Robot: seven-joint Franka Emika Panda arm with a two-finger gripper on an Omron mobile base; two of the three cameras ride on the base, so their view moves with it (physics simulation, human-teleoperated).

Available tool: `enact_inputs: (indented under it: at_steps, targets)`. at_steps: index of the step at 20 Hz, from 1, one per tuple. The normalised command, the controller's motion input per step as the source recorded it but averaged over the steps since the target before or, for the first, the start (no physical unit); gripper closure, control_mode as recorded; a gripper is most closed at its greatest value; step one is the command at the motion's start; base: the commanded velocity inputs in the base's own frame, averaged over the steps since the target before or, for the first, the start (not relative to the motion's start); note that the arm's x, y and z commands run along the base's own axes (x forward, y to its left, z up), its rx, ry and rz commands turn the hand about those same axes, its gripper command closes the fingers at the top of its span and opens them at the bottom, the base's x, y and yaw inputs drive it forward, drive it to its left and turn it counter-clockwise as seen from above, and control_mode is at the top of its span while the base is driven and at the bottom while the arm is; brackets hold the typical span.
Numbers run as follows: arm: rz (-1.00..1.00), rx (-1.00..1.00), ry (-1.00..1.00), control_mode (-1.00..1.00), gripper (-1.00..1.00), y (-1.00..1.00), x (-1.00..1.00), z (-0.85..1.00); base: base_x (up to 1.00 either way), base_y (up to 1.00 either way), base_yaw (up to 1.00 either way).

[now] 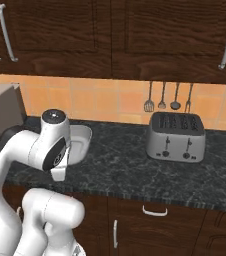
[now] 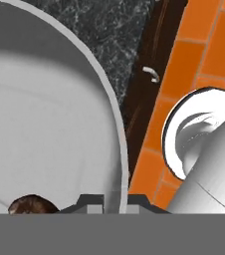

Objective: Take the meat container that has the shrimp and place it on the second highest rack of the freezer. Then take the vegetable container that has the mushroom and lemon and place it on the highest rack of the freezer.

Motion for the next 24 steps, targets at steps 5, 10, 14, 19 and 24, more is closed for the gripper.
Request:
enact_inputs:
  at_steps: [5, 10, 14, 19, 24]
  targets:
    - [0.00, 0.00, 0.00, 1.00, 1.00, 0.00, 0.00, 0.00, -0.72, -0.51, -0.62]
    - [0.00, 0.00, 0.00, 1.00, 1.00, 0.00, 0.00, 0.00, -0.06, 0.00, -0.99]
    - [0.00, 0.00, 0.00, 1.00, 1.00, 0.00, 0.00, 0.00, -0.03, 0.00, -1.00]
    - [0.00, 0.00, 0.00, 1.00, 1.00, 0.00, 0.00, 0.00, 0.00, -0.19, -0.94]
    - [0.00, 0.00, 0.00, 1.00, 1.00, 0.00, 0.00, 0.00, 0.02, -0.32, -0.87]
